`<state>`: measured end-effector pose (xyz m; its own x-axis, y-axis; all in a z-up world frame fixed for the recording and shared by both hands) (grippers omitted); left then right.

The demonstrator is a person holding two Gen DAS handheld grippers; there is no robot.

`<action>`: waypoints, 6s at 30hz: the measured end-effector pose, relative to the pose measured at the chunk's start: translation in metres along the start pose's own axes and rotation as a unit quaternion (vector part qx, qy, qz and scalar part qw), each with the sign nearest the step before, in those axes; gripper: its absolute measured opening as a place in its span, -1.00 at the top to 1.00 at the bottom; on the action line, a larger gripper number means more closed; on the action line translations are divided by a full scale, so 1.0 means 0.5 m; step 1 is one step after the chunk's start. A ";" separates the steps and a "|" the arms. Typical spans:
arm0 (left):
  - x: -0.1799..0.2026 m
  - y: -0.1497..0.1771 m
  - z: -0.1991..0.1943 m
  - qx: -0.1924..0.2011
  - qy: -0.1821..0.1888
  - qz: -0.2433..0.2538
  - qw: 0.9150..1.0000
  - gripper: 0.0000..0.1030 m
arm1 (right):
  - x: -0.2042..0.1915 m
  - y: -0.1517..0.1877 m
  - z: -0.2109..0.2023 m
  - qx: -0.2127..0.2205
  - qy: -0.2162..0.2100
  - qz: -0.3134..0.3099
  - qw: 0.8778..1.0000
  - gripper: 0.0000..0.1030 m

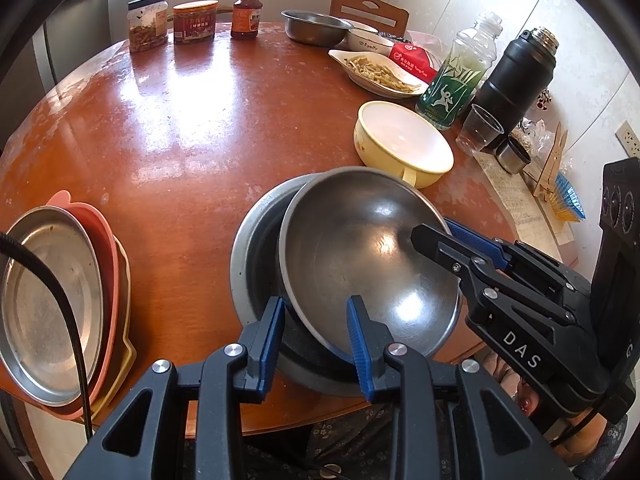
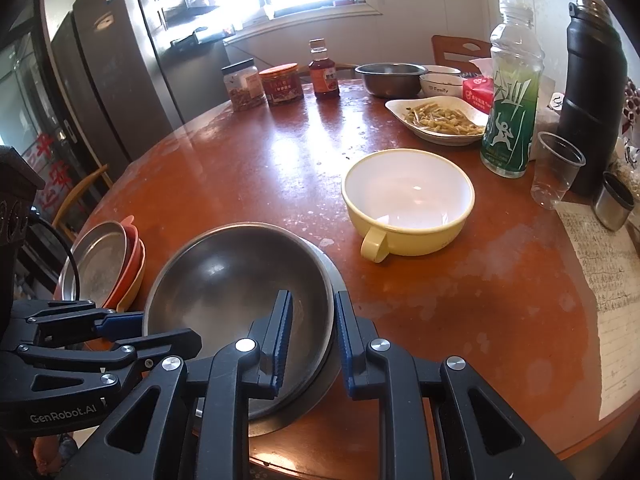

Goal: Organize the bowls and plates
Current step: 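Settle the steel bowl inside the basin and open the left gripper, then move the left gripper to the yellow handled bowl and grasp its rim, then lift the yellow bowl with the left gripper over the steel basin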

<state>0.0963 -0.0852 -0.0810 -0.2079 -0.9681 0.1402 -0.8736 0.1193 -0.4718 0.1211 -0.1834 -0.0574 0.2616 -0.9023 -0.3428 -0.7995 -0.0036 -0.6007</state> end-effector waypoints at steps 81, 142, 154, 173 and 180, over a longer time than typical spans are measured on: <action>0.030 -0.265 0.085 0.008 -0.004 0.035 0.999 -0.06 | 0.207 -0.157 0.023 0.030 0.026 0.130 0.991 -0.14; 0.047 -0.280 0.118 -0.006 0.034 0.052 0.998 0.28 | 0.151 -0.205 0.056 0.047 0.025 0.093 0.994 0.45; 0.021 -0.257 0.010 0.041 0.027 0.047 0.998 0.28 | 0.066 -0.208 0.007 0.068 0.008 0.061 0.996 0.45; -0.003 -0.158 -0.097 0.081 0.010 0.040 0.996 0.28 | -0.038 -0.149 -0.067 0.089 -0.003 0.014 0.996 0.45; -0.005 -0.131 -0.112 0.084 0.007 0.040 0.996 0.28 | -0.052 -0.128 -0.078 0.090 -0.004 0.007 0.996 0.45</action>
<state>0.1294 -0.0784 -0.0018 -0.2809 -0.9536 0.1081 -0.7681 0.1559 -0.6211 0.1442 -0.1766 0.0182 0.2566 -0.8981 -0.3570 -0.6926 0.0868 -0.7161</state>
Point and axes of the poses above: each gripper's, at about its wrist camera, not at the fingertips, and z roughly the way its jaws point, x to its right, y to its underside, the point moved 9 cm from there along z, roughly the way its jaws point, and after that the axes turned 10 degrees about z, right-handed, at the moved point
